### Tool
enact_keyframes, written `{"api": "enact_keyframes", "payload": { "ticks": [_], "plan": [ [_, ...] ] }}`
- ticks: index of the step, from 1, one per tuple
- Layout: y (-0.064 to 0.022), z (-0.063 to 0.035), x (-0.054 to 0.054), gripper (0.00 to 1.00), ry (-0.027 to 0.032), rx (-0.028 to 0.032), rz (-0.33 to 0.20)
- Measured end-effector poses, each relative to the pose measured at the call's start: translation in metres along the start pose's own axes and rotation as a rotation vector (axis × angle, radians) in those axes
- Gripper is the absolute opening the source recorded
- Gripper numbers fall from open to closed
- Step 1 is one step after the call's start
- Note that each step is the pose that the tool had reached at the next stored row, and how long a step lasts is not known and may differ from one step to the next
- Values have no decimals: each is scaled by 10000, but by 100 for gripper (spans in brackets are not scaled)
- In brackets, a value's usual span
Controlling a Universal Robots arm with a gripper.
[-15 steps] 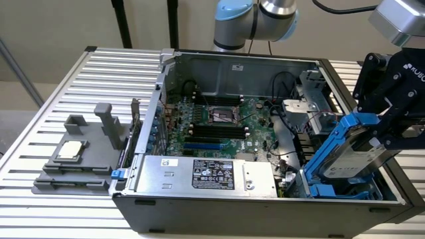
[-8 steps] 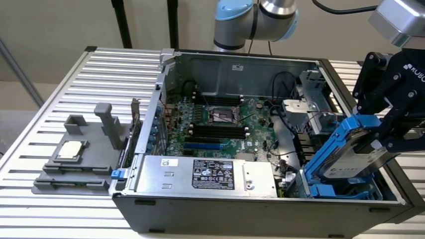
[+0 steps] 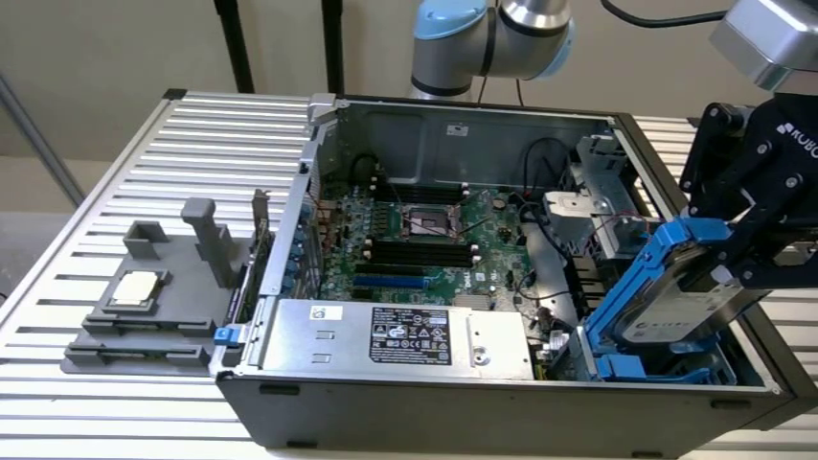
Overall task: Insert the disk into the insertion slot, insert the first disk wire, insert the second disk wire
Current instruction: 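Insert the disk into the insertion slot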
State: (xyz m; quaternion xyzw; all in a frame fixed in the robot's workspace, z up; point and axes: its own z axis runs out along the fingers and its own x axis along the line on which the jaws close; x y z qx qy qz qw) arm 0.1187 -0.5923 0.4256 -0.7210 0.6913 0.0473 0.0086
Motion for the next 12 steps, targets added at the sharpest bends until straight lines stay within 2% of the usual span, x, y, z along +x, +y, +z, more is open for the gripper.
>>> {"api": "enact_keyframes", "payload": {
  "ticks": [5,8,12],
  "plan": [
    [4,-27,45,33,19,-1,1],
    [4,-29,66,33,57,-3,3],
    [4,-22,67,33,62,-6,4]
  ]
}}
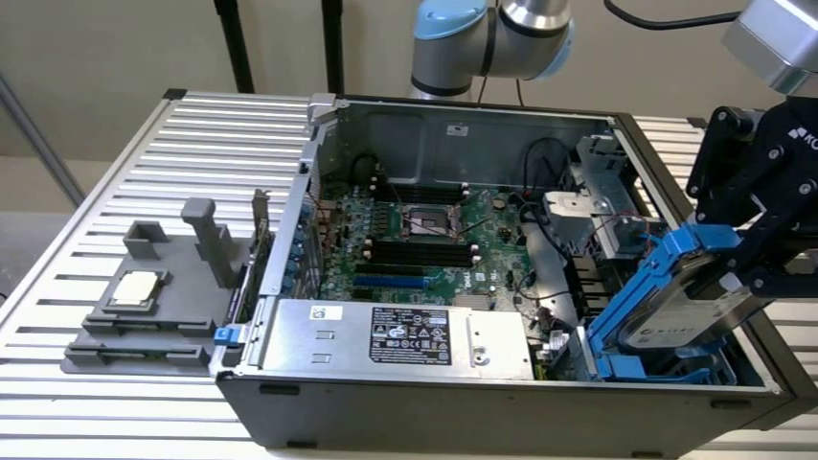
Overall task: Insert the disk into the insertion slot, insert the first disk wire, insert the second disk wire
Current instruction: 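Insert the disk into the insertion slot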
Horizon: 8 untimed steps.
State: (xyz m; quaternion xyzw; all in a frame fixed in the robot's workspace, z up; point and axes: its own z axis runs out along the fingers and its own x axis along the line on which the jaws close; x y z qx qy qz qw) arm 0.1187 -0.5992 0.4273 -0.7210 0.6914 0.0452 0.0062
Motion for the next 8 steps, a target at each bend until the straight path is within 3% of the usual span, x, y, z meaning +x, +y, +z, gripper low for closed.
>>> {"api": "enact_keyframes", "payload": {
  "ticks": [8],
  "plan": [
    [-2,40,3,33,0,-16,1]
  ]
}}
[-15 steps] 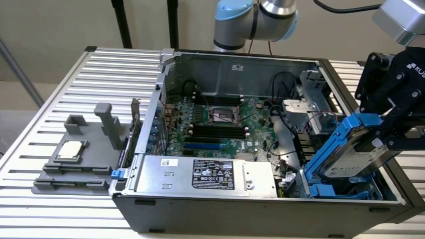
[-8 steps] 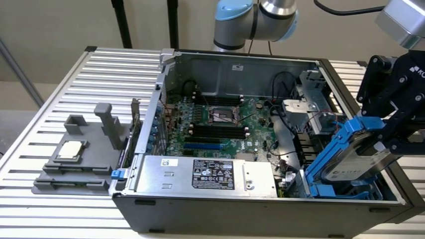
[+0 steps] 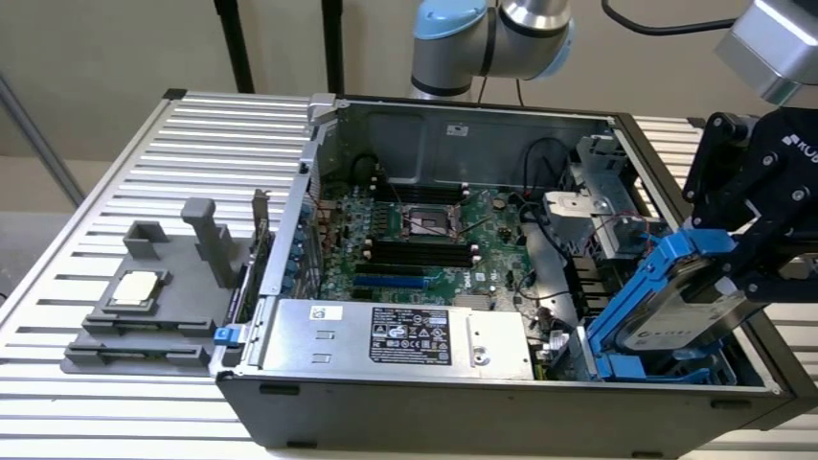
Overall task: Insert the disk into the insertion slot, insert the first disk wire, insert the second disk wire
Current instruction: 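Insert the disk into the insertion slot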
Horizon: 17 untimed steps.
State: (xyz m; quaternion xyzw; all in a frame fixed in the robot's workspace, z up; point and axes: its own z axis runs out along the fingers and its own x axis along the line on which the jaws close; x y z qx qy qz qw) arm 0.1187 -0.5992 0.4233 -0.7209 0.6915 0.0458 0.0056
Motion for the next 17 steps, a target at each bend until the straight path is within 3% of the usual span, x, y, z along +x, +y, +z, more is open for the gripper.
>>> {"api": "enact_keyframes", "payload": {
  "ticks": [12,14,15,17],
  "plan": [
    [-3,9,-63,33,-8,-1,-14],
    [-3,8,-63,34,1,-2,-18],
    [-3,9,-64,40,1,-2,-19],
    [-3,9,-64,40,1,-2,-22]
  ]
}}
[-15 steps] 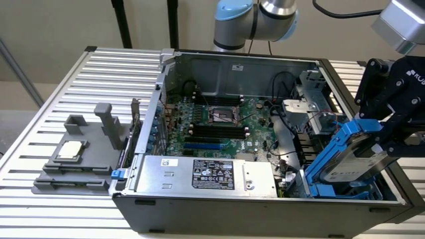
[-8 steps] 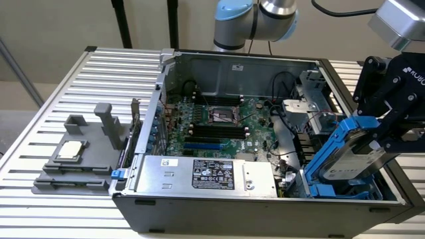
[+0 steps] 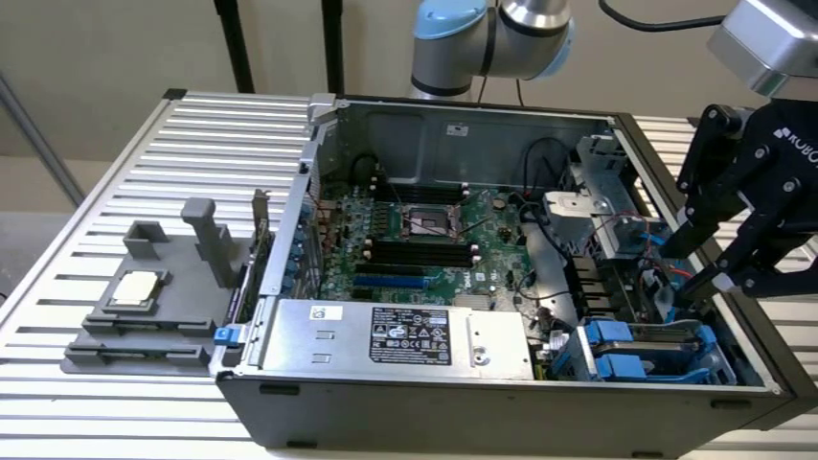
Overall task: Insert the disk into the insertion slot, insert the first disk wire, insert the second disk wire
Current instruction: 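Insert the disk into the insertion slot, then insert the first disk wire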
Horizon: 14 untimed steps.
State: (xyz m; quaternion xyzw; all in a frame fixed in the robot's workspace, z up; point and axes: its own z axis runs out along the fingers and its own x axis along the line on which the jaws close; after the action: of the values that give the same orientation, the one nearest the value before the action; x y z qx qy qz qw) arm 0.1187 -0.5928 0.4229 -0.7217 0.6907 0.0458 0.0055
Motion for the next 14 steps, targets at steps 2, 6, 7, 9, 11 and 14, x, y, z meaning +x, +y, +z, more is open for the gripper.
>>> {"api": "enact_keyframes", "payload": {
  "ticks": [2,6,7,9,11,14],
  "plan": [
    [0,0,0,40,0,0,-1],
    [0,0,0,40,0,0,-1],
    [0,0,0,40,-1,0,-1],
    [0,0,0,40,0,0,-1],
    [0,0,0,40,0,0,-1],
    [0,0,0,40,0,0,-1]
  ]
}}
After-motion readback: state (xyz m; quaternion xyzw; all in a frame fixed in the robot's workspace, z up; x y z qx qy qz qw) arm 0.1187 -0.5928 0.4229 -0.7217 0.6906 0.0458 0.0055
